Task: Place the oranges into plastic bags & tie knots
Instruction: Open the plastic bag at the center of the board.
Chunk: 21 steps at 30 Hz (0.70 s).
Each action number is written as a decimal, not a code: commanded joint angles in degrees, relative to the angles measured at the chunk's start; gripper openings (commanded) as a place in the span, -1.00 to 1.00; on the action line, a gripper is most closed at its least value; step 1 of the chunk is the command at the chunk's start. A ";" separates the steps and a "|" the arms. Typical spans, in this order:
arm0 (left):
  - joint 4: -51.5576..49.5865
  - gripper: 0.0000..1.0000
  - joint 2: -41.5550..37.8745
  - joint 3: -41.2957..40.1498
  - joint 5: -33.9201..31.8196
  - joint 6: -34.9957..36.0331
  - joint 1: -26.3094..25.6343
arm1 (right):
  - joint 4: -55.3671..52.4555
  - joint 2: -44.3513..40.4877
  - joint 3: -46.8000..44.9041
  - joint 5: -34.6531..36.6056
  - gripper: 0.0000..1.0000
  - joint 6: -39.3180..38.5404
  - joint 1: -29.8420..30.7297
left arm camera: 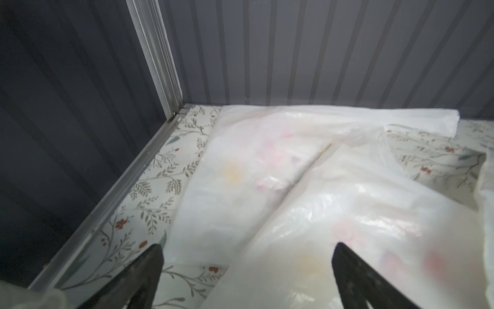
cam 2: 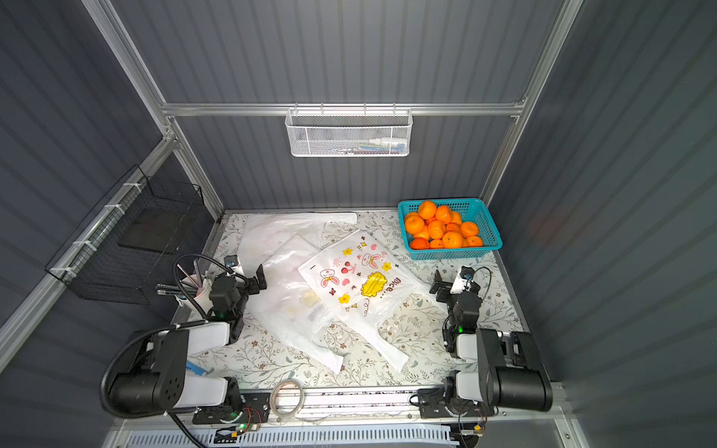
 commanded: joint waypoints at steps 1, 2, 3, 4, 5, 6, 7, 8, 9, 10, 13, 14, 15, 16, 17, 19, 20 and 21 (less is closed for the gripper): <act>-19.82 0.99 -6.17 9.02 2.23 -2.26 -0.50 | -17.80 -13.06 3.33 2.30 0.98 4.79 0.14; -24.00 0.99 -7.30 11.57 3.10 -2.57 -0.83 | -26.63 -17.10 5.31 1.88 0.98 6.62 0.14; -28.04 0.99 -8.01 14.22 4.34 -2.52 -1.42 | -33.53 -20.16 7.34 1.36 0.98 7.93 0.18; -31.27 0.99 -8.33 16.37 5.18 -2.21 -2.32 | -37.88 -22.71 8.53 0.87 0.98 8.95 0.14; -35.30 0.99 -8.17 19.03 5.51 -1.92 -3.90 | -43.34 -25.29 10.25 0.68 0.98 10.28 0.15; -39.11 0.99 -7.76 21.56 6.31 -1.08 -5.88 | -50.10 -27.74 12.53 0.33 0.98 11.68 0.05; -42.22 0.99 -7.05 23.89 6.69 -0.04 -8.23 | -55.18 -29.22 14.75 -0.26 0.98 12.46 0.06; -45.85 0.97 -5.98 26.46 6.86 0.54 -10.62 | -59.76 -30.28 17.33 -1.71 0.98 13.09 0.05; -48.93 0.94 -4.69 28.87 8.19 0.78 -12.71 | -65.21 -30.65 20.08 -3.29 0.98 13.52 -0.02; -50.84 0.92 -3.53 30.51 9.14 0.76 -14.58 | -68.80 -30.29 22.63 -4.52 0.98 13.99 -0.13; -55.21 0.90 0.41 35.04 9.80 1.15 -22.10 | -81.52 -26.10 31.11 -10.01 0.98 15.27 -0.95; -56.38 0.90 2.03 36.62 9.78 1.40 -25.21 | -84.32 -24.46 33.34 -11.61 0.98 15.88 -1.51; -57.27 0.90 3.60 38.15 10.19 1.59 -27.35 | -86.65 -22.93 35.29 -13.48 0.98 16.50 -2.24; -58.52 0.90 5.52 39.85 10.57 1.72 -30.16 | -89.29 -20.95 37.22 -16.79 0.98 17.37 -3.62; -60.01 0.90 7.54 41.80 10.64 2.08 -32.72 | -90.25 -19.68 38.41 -19.16 0.98 18.04 -4.69; -61.73 0.91 11.34 45.22 10.38 2.66 -37.35 | -89.91 -17.56 39.33 -25.65 0.98 19.54 -7.46; -62.21 0.92 13.37 46.77 9.88 2.61 -39.57 | -89.17 -16.62 39.29 -27.72 0.98 20.66 -9.27; -62.23 0.93 15.05 47.97 9.85 2.40 -41.30 | -88.61 -16.01 39.21 -29.08 0.98 21.19 -10.30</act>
